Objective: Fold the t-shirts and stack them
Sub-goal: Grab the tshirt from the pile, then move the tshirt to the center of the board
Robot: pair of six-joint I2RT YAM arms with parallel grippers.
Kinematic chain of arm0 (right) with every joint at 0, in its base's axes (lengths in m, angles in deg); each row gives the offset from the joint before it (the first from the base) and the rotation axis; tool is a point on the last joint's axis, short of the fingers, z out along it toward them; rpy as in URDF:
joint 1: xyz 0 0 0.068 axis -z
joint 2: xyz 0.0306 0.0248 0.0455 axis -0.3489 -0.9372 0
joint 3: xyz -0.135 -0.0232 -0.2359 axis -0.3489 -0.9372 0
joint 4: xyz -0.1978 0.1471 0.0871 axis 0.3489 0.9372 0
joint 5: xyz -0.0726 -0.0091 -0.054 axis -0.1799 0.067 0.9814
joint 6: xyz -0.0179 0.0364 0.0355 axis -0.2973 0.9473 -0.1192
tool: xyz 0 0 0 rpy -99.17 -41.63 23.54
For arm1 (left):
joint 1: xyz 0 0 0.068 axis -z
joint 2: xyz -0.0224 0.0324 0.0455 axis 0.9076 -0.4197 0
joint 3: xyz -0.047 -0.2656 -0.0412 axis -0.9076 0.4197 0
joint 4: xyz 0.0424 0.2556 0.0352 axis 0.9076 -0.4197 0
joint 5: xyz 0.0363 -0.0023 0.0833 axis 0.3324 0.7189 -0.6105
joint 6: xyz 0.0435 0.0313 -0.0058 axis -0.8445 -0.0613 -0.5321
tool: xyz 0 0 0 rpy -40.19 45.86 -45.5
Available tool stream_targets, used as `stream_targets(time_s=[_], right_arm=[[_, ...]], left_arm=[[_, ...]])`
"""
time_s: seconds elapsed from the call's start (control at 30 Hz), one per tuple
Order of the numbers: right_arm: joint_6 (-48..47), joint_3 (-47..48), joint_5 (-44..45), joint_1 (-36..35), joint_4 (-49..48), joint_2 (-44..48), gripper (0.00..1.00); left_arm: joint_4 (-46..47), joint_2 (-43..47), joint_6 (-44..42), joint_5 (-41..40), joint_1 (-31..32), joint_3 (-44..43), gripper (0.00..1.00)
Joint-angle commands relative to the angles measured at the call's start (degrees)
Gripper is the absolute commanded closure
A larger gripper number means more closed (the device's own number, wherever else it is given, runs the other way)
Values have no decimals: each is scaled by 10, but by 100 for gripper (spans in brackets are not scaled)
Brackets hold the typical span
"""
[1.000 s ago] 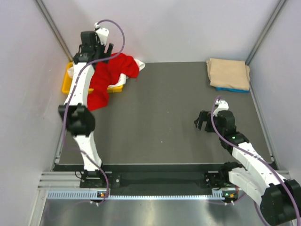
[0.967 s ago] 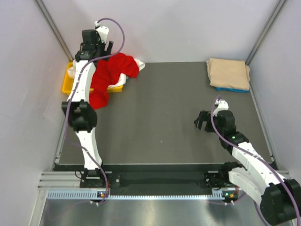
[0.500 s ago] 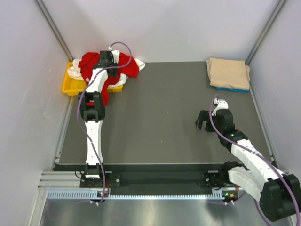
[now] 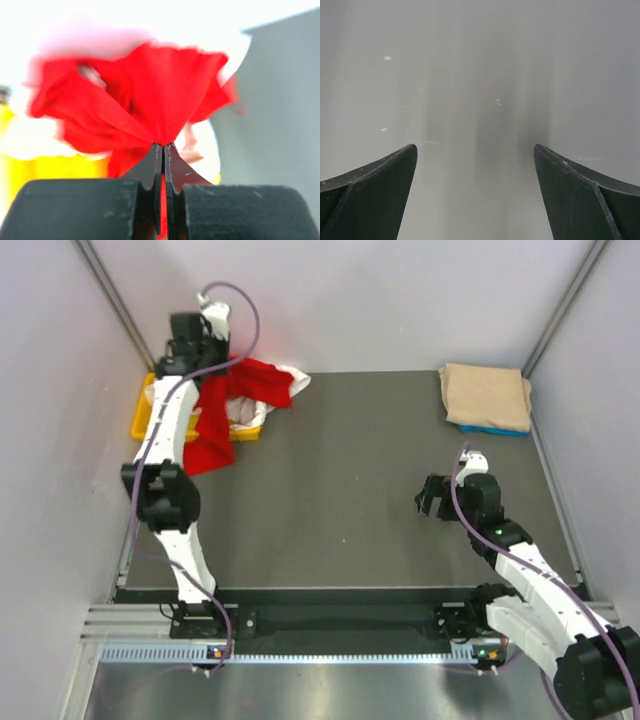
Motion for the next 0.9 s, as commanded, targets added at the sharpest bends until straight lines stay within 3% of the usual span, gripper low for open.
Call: stream_targets(time_s=[0.0,0.07,0.2,0.3,0.4,0.47,0.63,0.83,0.87], right_arm=[[1,50,-48,-11,-4,44,0],[-2,60,-85,-12,3,62,0],[7,90,-165,-12,1,90,0],[27,125,-155,-11,40,96,0],[29,153,-94,-11,93,94,0],[34,156,-57,-11,113,91,0],[31,159,-61,-11,126,53,0],[33,167,-107,-14,112,-23,0],[40,165,-114,-18,100,-34,0]], left_arm=[[-38,203,-2,111,19,10,100],[-94,290,-20,131,48,47,100],[-151,412,-39,129,215,156,100],[-169,436,9,210,271,223,100],[-124,417,19,229,297,310,100],[-104,376,14,224,297,331,100],[-61,283,-15,193,255,328,100],[13,204,12,180,124,311,100],[19,176,10,170,102,311,91]])
